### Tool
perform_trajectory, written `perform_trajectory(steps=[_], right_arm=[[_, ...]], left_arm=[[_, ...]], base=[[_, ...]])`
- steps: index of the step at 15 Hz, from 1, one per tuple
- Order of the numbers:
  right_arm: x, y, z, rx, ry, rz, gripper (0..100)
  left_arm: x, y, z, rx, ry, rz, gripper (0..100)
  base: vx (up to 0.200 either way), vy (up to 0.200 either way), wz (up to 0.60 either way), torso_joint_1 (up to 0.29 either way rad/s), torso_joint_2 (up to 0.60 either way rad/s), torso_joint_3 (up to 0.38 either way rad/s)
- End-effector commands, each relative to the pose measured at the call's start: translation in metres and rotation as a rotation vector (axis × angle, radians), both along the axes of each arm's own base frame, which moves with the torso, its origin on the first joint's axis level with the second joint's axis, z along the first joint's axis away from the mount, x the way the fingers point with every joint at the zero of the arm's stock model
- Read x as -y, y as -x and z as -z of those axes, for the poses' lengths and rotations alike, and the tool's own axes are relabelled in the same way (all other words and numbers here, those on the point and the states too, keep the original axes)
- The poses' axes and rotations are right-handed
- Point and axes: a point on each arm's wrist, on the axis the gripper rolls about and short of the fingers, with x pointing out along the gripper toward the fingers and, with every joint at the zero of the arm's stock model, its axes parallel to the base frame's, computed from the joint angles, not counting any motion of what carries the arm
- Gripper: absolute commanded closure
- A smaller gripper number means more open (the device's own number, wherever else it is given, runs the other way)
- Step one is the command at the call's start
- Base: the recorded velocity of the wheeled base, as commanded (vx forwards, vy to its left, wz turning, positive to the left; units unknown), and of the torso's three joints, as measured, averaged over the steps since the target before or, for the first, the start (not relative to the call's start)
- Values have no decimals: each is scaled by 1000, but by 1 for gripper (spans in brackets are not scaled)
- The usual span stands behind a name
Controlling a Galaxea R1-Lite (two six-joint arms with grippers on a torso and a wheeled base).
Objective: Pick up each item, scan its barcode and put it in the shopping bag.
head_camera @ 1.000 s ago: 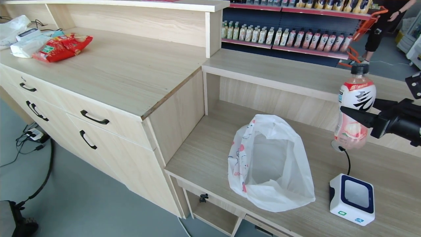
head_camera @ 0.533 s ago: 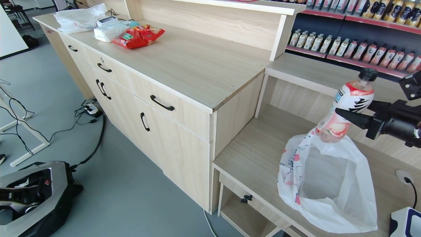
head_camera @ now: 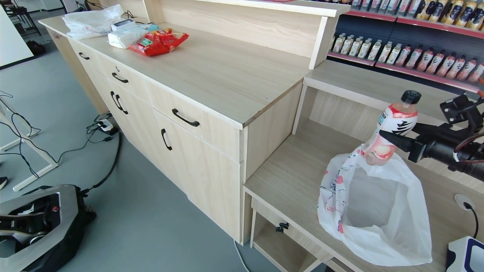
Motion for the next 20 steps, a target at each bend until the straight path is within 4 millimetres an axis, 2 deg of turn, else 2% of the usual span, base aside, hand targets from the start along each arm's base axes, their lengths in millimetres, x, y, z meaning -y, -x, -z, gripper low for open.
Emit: perform_trajectory(steps=[1, 10, 15, 20], right_arm=[[3, -24, 34, -58, -12, -6, 100], [-3, -49, 70, -89, -21, -43, 100], [4, -46, 71, -95, -18, -22, 100], [17, -39, 59, -66, -10, 18, 100]], left_arm=[[0, 0, 0, 1, 0, -1, 0], [0, 0, 0, 1, 0, -1, 0], [0, 0, 0, 1, 0, -1, 0], [0, 0, 0, 1, 0, -1, 0]], base=[[0, 0, 0, 0, 0, 0], [0, 0, 0, 0, 0, 0], [0, 0, 0, 0, 0, 0], [0, 0, 0, 0, 0, 0]])
